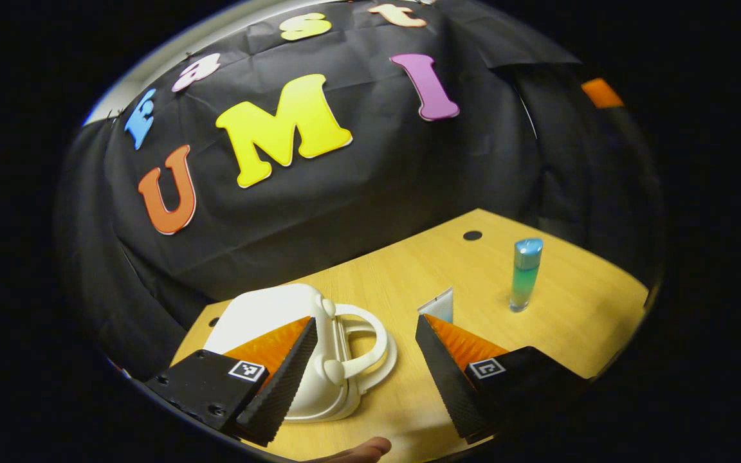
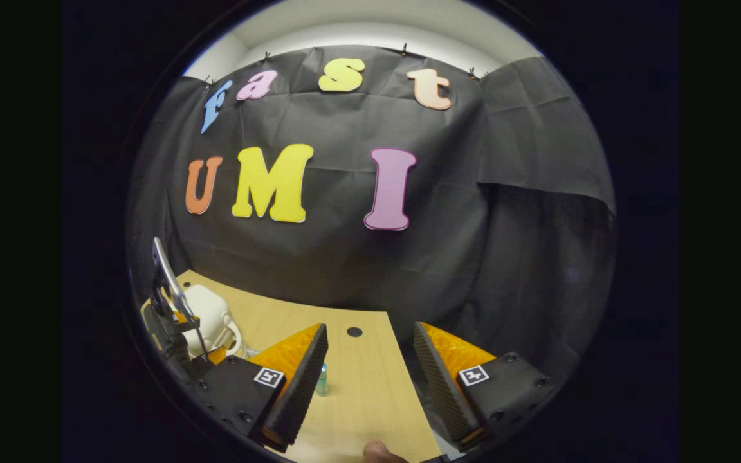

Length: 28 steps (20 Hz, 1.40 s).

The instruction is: First open the suitcase, pack the skin care products into it, and then close the suitcase.

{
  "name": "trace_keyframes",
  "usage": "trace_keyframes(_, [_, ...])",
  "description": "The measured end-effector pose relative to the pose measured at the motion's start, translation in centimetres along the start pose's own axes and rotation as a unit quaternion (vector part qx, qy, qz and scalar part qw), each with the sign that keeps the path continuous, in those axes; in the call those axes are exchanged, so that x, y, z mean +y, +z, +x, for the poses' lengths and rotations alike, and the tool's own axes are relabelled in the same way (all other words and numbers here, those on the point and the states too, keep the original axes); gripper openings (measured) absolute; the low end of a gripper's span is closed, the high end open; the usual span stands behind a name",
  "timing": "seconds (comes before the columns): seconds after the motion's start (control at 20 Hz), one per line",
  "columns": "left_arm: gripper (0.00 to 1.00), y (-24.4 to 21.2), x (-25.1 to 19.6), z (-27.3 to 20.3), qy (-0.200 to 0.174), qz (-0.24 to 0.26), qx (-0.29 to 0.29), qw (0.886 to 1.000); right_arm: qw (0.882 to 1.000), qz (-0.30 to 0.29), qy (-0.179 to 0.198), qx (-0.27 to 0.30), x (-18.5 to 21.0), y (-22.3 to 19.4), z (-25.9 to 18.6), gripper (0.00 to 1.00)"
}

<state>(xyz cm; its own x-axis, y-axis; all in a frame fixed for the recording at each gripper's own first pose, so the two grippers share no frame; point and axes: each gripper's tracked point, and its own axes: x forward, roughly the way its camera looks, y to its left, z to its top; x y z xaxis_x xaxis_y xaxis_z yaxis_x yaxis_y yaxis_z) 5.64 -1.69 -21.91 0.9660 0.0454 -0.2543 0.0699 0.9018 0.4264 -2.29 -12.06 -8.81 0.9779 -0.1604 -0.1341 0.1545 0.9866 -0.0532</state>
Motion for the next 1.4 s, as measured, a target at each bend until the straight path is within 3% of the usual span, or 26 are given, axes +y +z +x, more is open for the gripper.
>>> trace_keyframes(0.25, [0.98, -3.7, -1.2, 3.4, 0.02, 0.154, 0.04, 0.987, 1.0, 0.003, 0.016, 0.012, -1.6, -2.1, 1.1, 0.8])
trace_keyframes(0.55, [0.96, -6.7, -1.1, 5.5, 0.059, 0.256, 0.095, 0.96, 0.997, 0.035, 0.052, 0.048, -1.7, -5.3, 2.2, 0.8])
trace_keyframes(0.65, [0.87, -6.7, -1.4, 6.1, 0.068, 0.289, 0.097, 0.95, 0.996, 0.039, 0.064, 0.056, -1.4, -6.0, 2.0, 0.8])
trace_keyframes(0.7, [0.76, -6.6, -1.3, 6.4, 0.075, 0.304, 0.096, 0.945, 0.996, 0.038, 0.066, 0.053, -1.5, -6.0, 1.9, 0.8])
trace_keyframes(0.8, [0.64, -7.0, -1.0, 6.6, 0.085, 0.321, 0.103, 0.938, 0.997, 0.031, 0.063, 0.046, -1.7, -5.6, 1.6, 0.8])
trace_keyframes(0.95, [0.56, -7.3, -0.3, 6.9, 0.083, 0.343, 0.111, 0.929, 0.998, 0.023, 0.051, 0.034, -1.6, -5.1, 1.1, 0.79])
trace_keyframes(1.0, [0.45, -7.5, 0.2, 6.9, 0.081, 0.349, 0.117, 0.926, 0.998, 0.023, 0.045, 0.033, -1.5, -4.9, 0.9, 0.8])
trace_keyframes(1.1, [0.32, -7.3, 1.2, 7.1, 0.076, 0.36, 0.123, 0.922, 0.999, 0.028, 0.032, 0.032, -1.0, -4.8, 0.3, 0.8])
trace_keyframes(1.3, [0.21, -6.9, 0.5, 6.8, 0.056, 0.372, 0.113, 0.92, 0.999, 0.033, 0.005, 0.033, 0.8, -4.9, -1.1, 0.8])
trace_keyframes(1.4, [0.14, -6.1, 0.4, 6.4, 0.051, 0.361, 0.095, 0.926, 0.999, 0.029, -0.007, 0.033, 1.7, -4.8, -1.5, 0.8])
